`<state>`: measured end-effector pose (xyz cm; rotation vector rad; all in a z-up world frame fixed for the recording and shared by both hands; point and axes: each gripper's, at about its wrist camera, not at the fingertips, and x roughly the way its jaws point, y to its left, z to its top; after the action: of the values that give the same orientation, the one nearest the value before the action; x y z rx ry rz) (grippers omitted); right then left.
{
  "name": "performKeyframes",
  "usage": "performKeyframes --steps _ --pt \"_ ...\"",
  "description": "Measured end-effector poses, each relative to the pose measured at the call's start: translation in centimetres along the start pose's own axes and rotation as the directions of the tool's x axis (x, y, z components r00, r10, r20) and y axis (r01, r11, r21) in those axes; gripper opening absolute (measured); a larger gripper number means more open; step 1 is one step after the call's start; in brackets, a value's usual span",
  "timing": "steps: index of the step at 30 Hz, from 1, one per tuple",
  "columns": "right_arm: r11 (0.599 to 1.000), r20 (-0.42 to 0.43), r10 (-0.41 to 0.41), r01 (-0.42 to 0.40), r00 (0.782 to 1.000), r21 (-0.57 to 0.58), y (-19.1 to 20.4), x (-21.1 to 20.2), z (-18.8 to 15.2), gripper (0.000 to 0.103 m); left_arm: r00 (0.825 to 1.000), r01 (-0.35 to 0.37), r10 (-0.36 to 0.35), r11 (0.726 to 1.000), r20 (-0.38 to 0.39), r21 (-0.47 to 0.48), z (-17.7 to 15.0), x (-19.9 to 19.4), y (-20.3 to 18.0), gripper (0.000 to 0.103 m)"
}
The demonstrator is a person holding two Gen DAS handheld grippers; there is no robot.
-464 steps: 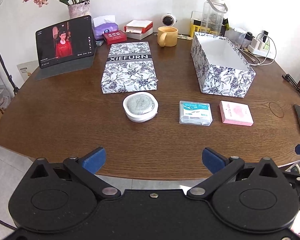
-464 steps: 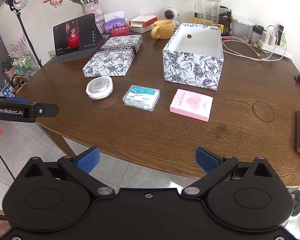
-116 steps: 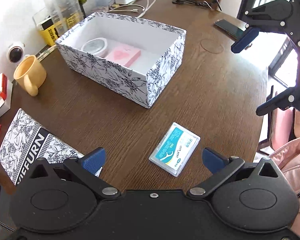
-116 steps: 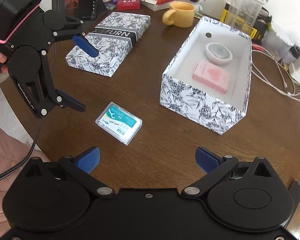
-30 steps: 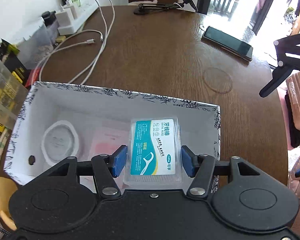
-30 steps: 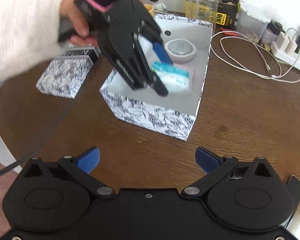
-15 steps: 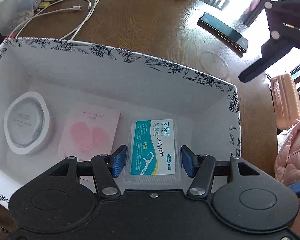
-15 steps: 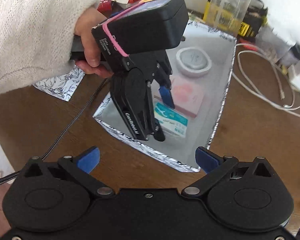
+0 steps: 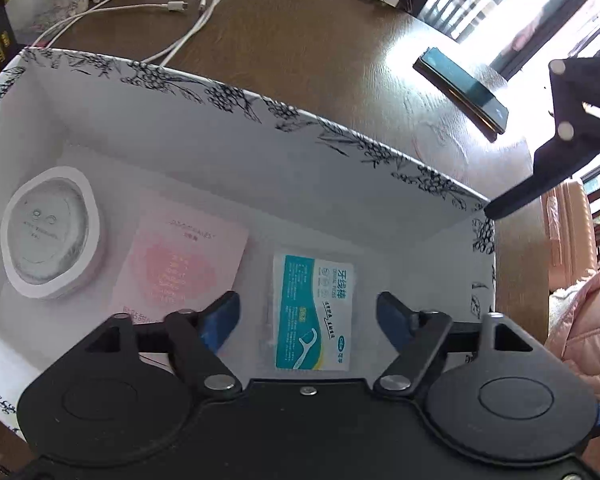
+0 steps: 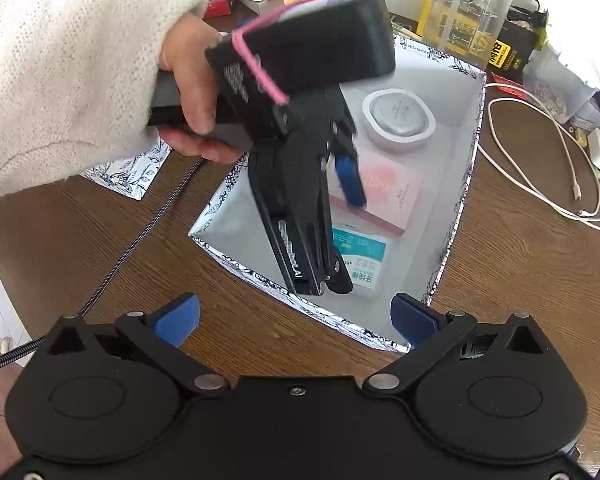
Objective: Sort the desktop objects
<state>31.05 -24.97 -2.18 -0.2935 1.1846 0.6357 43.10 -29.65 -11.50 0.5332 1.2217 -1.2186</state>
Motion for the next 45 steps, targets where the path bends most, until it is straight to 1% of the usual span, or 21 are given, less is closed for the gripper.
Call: performKeyframes --steps 5,7,8,10,12,13,15,18,21,23,26,28,30,32,34,36,37,39,41,43,45 --pt "1.0 0.009 -0.016 0.016 1.0 0.008 0.7 -0.8 -0.8 0.103 0.993 -0.02 0.031 0.995 0.115 -0.097 -0.4 -4.0 0.1 0.1" --pt "1.0 0.017 -0.015 0.015 1.0 0.021 1.1 -1.2 -1.1 0.103 0.981 -0.052 0.074 0.99 0.177 -0.129 -1.0 -6.1 -0.7 0.1" --pt "1.0 0.022 -0.015 0.015 1.0 0.028 1.3 -1.5 -1.2 0.103 0.97 -0.077 0.108 0.987 0.217 -0.144 -1.4 -7.3 -1.3 0.101" --pt "0.999 0.035 -0.018 0.017 0.999 0.039 1.8 -2.0 -1.6 0.103 0.938 -0.126 0.177 0.975 0.299 -0.181 -2.6 -9.8 -2.8 0.103" --pt "0.999 0.045 -0.023 0.021 0.999 0.048 2.6 -2.4 -1.9 0.103 0.894 -0.154 0.231 0.963 0.384 -0.221 -3.8 -12.2 -4.7 0.103" --pt "0.998 0.05 -0.025 0.022 0.998 0.051 3.0 -2.5 -2.0 0.103 0.871 -0.162 0.253 0.957 0.421 -0.24 -4.5 -13.3 -5.7 0.103" --pt "0.998 0.059 -0.028 0.025 0.998 0.056 4.0 -2.8 -2.2 0.103 0.834 -0.155 0.274 0.949 0.478 -0.275 -6.2 -15.7 -7.8 0.103" --pt "0.998 0.075 -0.033 0.028 0.997 0.06 5.6 -3.0 -2.4 0.103 0.798 -0.135 0.299 0.935 0.524 -0.329 -9.1 -17.7 -9.6 0.103" --pt "0.998 0.103 -0.026 0.02 0.994 0.065 7.4 -3.1 -2.7 0.103 0.765 -0.158 0.371 0.9 0.526 -0.406 -12.2 -19.0 -11.2 0.103" --pt "0.998 0.117 -0.016 0.009 0.993 0.064 8.8 -3.1 -2.7 0.103 0.745 -0.181 0.427 0.869 0.512 -0.461 -14.8 -19.8 -11.9 0.103" --pt "0.999 0.134 0.006 -0.013 0.991 0.052 10.7 -2.8 -2.6 0.103 0.711 -0.199 0.516 0.8 0.478 -0.567 -17.9 -20.6 -13.6 0.103" --pt "0.999 0.141 0.023 -0.029 0.99 0.039 12.0 -2.6 -2.4 0.103 0.684 -0.184 0.573 0.734 0.451 -0.654 -20.2 -21.2 -14.8 0.103" --pt "0.999 0.152 0.04 -0.043 0.988 0.016 13.3 -2.4 -2.2 0.103 0.636 -0.167 0.648 0.646 0.42 -0.744 -22.1 -21.8 -16.8 0.103" --pt "0.998 0.161 0.058 -0.057 0.985 -0.006 14.6 -2.1 -2.0 0.103 0.576 -0.144 0.717 0.562 0.393 -0.815 -22.5 -22.0 -19.6 0.103" --pt "0.997 0.164 0.072 -0.07 0.984 -0.022 15.7 -1.7 -1.7 0.103 0.539 -0.116 0.761 0.492 0.361 -0.863 -23.4 -22.0 -21.3 0.103" --pt "0.997 0.158 0.078 -0.073 0.984 -0.035 16.7 -1.2 -1.4 0.103 0.513 -0.092 0.798 0.416 0.316 -0.905 -24.8 -21.9 -22.0 0.103" --pt "0.996 0.155 0.081 -0.075 0.985 -0.042 17.1 -0.9 -1.2 0.103 0.508 -0.084 0.811 0.381 0.289 -0.921 -25.6 -21.8 -22.1 0.103" --pt "0.995 0.149 0.086 -0.079 0.985 -0.056 18.0 -0.4 -0.8 0.103 0.512 -0.075 0.826 0.315 0.234 -0.946 -27.0 -21.5 -21.8 0.103" --pt "0.994 0.146 0.095 -0.086 0.985 -0.068 18.9 0.1 -0.3 0.103 0.533 -0.07 0.826 0.259 0.183 -0.963 -28.2 -21.4 -21.0 0.103" --pt "0.992 0.155 0.105 -0.094 0.982 -0.08 19.3 0.7 0.4 0.103 0.553 -0.077 0.821 0.222 0.144 -0.972 -29.0 -21.4 -20.4 0.103" --pt "0.991 0.167 0.11 -0.097 0.98 -0.088 19.7 1.4 1.4 0.103 0.576 -0.108 0.812 0.191 0.095 -0.976 -28.6 -21.5 -19.2 0.103"
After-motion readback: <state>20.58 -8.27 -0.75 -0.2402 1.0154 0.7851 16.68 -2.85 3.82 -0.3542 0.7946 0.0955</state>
